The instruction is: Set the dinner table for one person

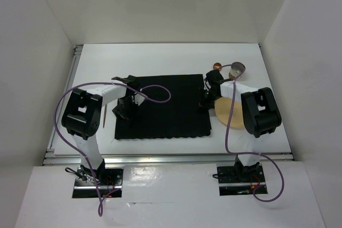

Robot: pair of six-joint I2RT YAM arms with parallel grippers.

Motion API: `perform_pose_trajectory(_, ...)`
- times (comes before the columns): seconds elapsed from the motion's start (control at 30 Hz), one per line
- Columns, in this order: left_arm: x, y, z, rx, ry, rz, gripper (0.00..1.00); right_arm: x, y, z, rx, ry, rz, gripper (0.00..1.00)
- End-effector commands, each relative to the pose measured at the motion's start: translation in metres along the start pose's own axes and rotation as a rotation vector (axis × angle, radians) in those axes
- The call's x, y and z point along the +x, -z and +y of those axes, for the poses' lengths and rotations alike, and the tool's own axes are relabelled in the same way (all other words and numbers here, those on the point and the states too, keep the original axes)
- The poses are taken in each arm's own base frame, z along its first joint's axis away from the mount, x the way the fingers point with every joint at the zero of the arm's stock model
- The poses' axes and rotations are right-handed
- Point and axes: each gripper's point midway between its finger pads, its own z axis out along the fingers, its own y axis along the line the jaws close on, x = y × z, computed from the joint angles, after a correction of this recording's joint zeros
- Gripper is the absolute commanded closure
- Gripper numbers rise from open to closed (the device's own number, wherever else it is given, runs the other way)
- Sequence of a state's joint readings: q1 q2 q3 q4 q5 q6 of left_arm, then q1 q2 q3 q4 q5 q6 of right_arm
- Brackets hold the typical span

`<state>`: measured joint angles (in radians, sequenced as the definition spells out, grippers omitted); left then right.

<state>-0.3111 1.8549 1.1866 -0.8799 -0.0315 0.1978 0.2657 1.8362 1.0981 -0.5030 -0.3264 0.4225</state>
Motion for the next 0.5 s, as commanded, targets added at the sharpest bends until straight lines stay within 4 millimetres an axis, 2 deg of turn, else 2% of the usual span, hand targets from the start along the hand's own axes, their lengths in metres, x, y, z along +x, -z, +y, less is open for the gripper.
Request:
perform_pose_trajectory(0.0,-0.012,0.009,0.006,-0.033,-0.017,-0.040,0.22,0.009,-0.011,-0.021,0.068,-0.011,-0.014,1.00)
perform_pose_trajectory(0.1,-0.023,0.022,0.012,-0.069,-0.006,-0.096,0.22,0.003,-0.005,-0.010,0.028,-0.002,-0.029,1.00)
perform_pose_trajectory(0.17,-0.032,0.036,0.017,-0.093,-0.004,-0.143,0.21,-0.010,0.006,0.000,0.012,0.020,-0.063,1.00)
perform_pose_trajectory(0.2,-0.035,0.045,0.021,-0.102,0.006,-0.174,0.21,-0.014,0.009,-0.003,0.022,0.011,-0.069,1.00)
perform_pose_trajectory(0.33,-0.047,0.060,0.026,-0.126,0.018,-0.225,0.19,-0.028,0.033,0.006,-0.008,0.013,-0.106,0.97)
perform_pose_trajectory(0.4,-0.050,0.066,0.025,-0.118,0.017,-0.232,0.19,-0.032,0.053,0.012,-0.024,0.019,-0.149,0.84)
perform_pose_trajectory(0.47,-0.052,0.076,0.026,-0.115,0.036,-0.266,0.19,-0.042,0.074,0.008,-0.024,-0.009,-0.209,0.58)
